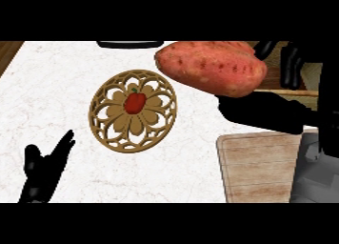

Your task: Pick the sweet potato from the cutting board and place it in the basket

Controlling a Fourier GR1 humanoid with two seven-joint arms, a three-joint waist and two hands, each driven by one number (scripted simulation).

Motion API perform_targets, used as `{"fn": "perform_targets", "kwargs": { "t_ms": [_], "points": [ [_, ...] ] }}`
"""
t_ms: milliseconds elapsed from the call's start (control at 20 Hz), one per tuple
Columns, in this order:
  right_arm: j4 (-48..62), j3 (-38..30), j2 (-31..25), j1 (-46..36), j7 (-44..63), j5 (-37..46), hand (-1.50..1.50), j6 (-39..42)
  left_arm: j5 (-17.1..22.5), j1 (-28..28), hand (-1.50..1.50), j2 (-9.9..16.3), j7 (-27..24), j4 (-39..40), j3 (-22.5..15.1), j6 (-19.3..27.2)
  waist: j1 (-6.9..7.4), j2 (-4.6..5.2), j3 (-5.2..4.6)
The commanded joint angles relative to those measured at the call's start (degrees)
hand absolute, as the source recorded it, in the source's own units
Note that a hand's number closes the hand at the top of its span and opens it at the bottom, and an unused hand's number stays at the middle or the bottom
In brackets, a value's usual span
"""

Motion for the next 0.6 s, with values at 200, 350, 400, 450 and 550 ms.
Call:
{"fn": "perform_targets", "kwargs": {
  "t_ms": [200, 350, 400, 450, 550],
  "points": [
    [11.52, -15.09, -6.85, -18.61, 7.46, -3.2, 1.5, 6.32, -0.51, 2.48, 0.0, -0.82, 2.23, 0.61, -0.53, 0.41, 0.23, 0.56, -0.47],
    [15.87, -18.59, -10.17, -19.05, 3.73, -5.93, 1.5, 7.42, -0.24, 3.12, 0.0, -1.38, 2.82, -1.16, -1.02, 0.18, 0.1, 0.63, -0.43],
    [19.79, -20.31, -11.89, -23.77, 4.26, -6.49, 1.5, 8.33, -0.52, -2.19, 0.0, -1.89, 4.36, 2.23, -0.36, 1.48, -0.38, 0.78, -0.48],
    [23.03, -19.37, -11.27, -19.42, -0.77, -4.68, 1.5, 3.7, -0.4, 1.66, 0.0, -1.76, 0.31, 2.98, -0.81, -0.42, 0.43, 1.01, -0.48],
    [23.82, -21.05, -13.95, -20.78, -0.57, -6.69, 1.5, 7.24, -2.01, 0.82, 0.0, -2.92, -0.03, 3.47, -0.99, 1.86, -0.05, 0.82, -0.46]
  ]
}}
